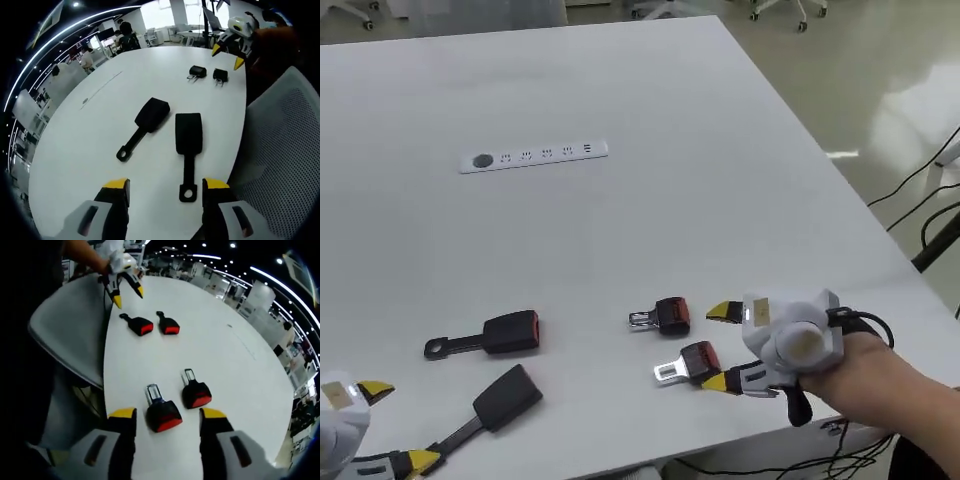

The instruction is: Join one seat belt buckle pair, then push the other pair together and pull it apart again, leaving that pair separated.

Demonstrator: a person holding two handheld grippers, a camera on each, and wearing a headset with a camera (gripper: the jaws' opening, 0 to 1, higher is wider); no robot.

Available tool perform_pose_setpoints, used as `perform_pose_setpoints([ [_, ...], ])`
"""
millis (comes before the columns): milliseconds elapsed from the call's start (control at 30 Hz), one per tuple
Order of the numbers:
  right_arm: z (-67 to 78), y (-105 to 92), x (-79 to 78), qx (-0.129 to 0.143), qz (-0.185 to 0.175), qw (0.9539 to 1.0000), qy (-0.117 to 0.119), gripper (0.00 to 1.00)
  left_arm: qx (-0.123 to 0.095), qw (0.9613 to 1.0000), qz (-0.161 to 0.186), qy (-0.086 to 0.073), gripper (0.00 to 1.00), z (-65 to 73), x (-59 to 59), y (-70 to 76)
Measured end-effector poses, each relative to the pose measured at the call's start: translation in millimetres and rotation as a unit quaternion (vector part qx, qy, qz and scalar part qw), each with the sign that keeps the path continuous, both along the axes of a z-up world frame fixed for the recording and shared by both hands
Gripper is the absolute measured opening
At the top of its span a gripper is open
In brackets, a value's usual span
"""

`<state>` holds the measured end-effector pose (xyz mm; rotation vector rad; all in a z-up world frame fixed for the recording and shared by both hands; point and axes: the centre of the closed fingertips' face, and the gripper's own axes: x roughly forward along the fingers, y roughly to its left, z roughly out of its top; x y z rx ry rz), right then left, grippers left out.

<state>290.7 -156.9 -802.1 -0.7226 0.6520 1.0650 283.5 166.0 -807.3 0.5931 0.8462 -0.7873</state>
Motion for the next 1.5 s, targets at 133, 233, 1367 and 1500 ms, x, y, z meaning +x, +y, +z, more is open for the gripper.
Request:
perform_pose_setpoints([
  [133,-4.1,1.1,2.9,0.000,0.003,1.0000,0.007,0.51,-0.018,0.9995,-0.008,0.023,0.53,-9.6,-1.4,-20.8],
  [233,-8.8,0.8,3.1,-0.010,0.017,0.9998,0.010,0.51,-0.011,0.9992,-0.019,0.032,0.51,-13.2,-1.4,-31.2],
  [1367,-50.0,3.2,-7.2,-0.040,0.054,0.9959,0.061,0.32,0.064,0.9735,-0.210,0.063,0.34,-51.1,5.0,-79.4],
  [1500,-50.2,3.3,-6.5,-0.042,0.054,0.9952,0.070,0.31,0.064,0.9725,-0.212,0.071,0.34,-51.6,6.3,-78.8],
])
